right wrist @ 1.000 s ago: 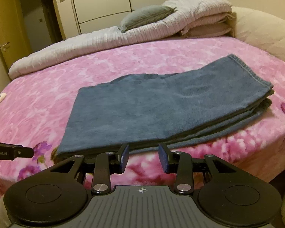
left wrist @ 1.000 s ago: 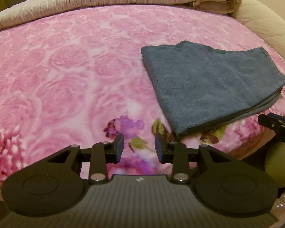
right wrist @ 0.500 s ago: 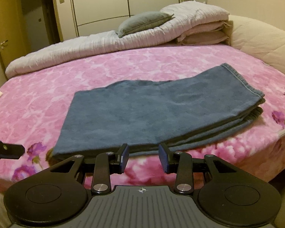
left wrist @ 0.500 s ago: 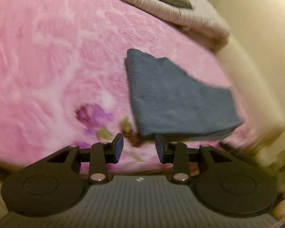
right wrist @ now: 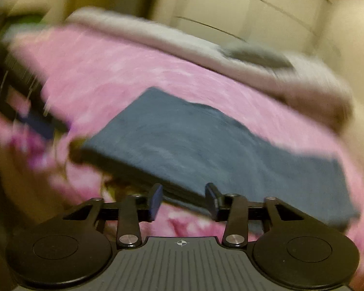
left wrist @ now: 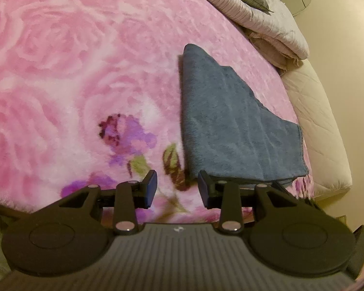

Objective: Fold clothes

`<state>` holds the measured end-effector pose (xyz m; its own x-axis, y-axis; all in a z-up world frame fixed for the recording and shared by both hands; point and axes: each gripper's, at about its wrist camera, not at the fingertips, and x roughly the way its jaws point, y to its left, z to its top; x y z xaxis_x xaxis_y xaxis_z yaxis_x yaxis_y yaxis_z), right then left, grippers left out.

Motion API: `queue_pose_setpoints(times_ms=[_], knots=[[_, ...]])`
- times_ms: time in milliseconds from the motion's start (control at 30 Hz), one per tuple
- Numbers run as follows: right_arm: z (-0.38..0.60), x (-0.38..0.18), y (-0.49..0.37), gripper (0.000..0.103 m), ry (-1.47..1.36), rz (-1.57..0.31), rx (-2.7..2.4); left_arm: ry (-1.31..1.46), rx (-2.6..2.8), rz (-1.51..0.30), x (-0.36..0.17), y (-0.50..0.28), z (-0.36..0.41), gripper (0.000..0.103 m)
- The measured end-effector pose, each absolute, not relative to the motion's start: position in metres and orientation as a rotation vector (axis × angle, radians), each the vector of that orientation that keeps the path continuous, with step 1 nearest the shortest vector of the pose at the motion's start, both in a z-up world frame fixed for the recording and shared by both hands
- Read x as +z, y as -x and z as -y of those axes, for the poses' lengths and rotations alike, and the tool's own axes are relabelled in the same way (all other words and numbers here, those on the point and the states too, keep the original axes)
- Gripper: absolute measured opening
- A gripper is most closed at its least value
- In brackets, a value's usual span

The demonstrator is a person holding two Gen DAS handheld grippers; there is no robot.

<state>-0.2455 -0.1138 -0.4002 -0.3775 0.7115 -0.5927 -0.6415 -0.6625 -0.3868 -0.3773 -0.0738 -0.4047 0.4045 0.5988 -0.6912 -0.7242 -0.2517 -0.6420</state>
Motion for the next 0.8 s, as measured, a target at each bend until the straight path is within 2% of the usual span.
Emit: queue_pose_setpoints(times_ms=[133, 300, 667, 800], knots=[[0.130, -0.427, 0.271, 0.055, 1.097, 0.417, 2.085, 1.338, 1.249, -0.114, -0.408, 0.383, 0.072, 0.031], [0.141, -0.454, 0.285, 0.055, 1.183, 0.680, 2.040, 1.343, 1.225, -0.096, -0.412, 0.388, 0.066, 0.031], [0.139, -0.483, 0.300, 0.054, 1.099, 0.918, 2.027, 1.375, 1.211, -0.040, -0.419, 0.396, 0.052, 0.031], [0.135, -0.489, 0.306, 0.034, 1.095, 0.929, 2.052, 1.386, 1.212, -0.029, -0.420, 0.398, 0.049, 0.031]])
